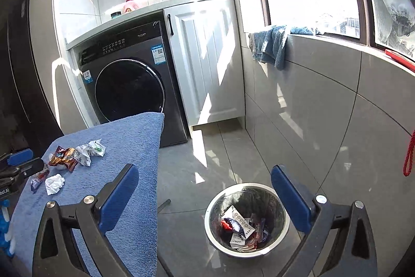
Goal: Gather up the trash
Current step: 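Move both open tools back over the remaining trash on the towel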
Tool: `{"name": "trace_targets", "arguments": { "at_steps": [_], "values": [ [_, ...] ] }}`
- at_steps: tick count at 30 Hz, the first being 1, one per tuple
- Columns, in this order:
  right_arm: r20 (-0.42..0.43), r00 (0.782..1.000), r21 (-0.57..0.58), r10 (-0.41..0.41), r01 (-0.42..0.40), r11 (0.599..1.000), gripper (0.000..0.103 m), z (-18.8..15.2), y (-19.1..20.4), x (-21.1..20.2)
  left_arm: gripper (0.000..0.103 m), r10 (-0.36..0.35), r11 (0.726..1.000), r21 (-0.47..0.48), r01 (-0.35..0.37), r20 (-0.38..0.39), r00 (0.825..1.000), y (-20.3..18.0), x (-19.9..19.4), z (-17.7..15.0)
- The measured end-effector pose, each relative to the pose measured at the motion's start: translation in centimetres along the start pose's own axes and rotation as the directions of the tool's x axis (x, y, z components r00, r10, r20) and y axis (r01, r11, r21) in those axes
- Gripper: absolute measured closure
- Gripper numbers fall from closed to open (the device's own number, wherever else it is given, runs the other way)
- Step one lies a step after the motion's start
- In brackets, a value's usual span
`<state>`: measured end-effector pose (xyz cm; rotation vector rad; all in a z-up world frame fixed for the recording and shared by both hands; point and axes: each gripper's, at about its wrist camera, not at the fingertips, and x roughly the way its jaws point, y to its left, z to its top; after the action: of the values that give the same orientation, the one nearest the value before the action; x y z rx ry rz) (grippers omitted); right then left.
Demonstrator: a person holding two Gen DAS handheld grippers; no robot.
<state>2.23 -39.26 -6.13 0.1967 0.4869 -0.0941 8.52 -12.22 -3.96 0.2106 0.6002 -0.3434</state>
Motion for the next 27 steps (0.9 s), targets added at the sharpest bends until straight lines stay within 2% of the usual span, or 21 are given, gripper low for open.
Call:
{"name": "trace_targets", "arguments": {
  "at_steps": [7,12,21,27],
  "values": [
    [0.096,0.987,-0.048,0.125,-0.121,0.992,0.000,2.4,6.2,-2.3,0.034,0.148,0.989,-0.036,-0.146,0.068,0.987,5.2,-5.2,-1.5],
    [0.133,0.973,-0.115,0.189,-0.174,0.978,0.000,3.2,10.0,-3.2,0.033,0.214,0.975,-0.084,-0.206,0.099,0.972,8.2,-8.0,-2.5],
    [0.042,0.966,-0.220,0.255,-0.240,0.945,0.000,2.4,16.6,-3.2,0.033,0.308,0.944,-0.166,-0.286,0.131,0.942,12.7,-11.8,-4.7],
    [-0.013,0.958,-0.269,0.285,-0.278,0.922,0.000,1.4,20.5,-2.7,0.032,0.358,0.917,-0.229,-0.326,0.117,0.926,16.1,-13.6,-6.8]
  ]
}}
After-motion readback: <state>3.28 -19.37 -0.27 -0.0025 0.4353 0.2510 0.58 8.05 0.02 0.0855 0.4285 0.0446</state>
